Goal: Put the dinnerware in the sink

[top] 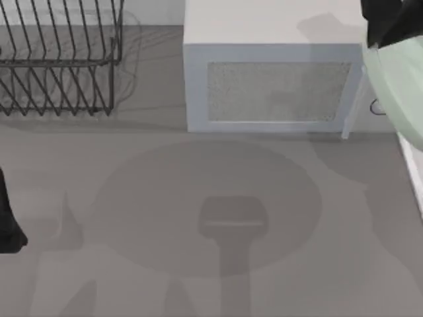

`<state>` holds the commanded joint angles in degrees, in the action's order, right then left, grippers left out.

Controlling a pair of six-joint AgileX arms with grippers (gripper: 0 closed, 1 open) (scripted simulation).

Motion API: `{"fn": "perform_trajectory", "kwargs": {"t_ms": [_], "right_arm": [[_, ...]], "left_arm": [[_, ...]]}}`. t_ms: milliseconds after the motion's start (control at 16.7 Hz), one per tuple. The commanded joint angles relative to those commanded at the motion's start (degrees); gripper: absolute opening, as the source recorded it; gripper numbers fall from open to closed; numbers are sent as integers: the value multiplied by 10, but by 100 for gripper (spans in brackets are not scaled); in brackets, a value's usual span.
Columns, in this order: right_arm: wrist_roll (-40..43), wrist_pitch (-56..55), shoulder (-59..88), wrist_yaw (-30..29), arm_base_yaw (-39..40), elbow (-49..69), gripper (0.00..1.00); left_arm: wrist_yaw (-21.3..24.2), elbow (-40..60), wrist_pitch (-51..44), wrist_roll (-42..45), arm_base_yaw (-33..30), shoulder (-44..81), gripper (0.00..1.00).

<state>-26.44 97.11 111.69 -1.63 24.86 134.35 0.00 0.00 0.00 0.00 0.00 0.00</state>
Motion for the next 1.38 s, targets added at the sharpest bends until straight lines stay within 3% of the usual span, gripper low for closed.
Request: {"fn": "perform_trajectory", "kwargs": {"t_ms": [540,840,1200,1380], "right_arm": [[220,7,282,2,-230,296,0],[289,31,420,10,-288,324,0],[298,36,436,11,-296,319,0],[298,36,436,11,-296,319,23]], "left_arm": [[0,0,0,0,0,0,100],[0,0,0,0,0,0,100],[0,0,0,0,0,0,100],[0,0,0,0,0,0,100]]}}
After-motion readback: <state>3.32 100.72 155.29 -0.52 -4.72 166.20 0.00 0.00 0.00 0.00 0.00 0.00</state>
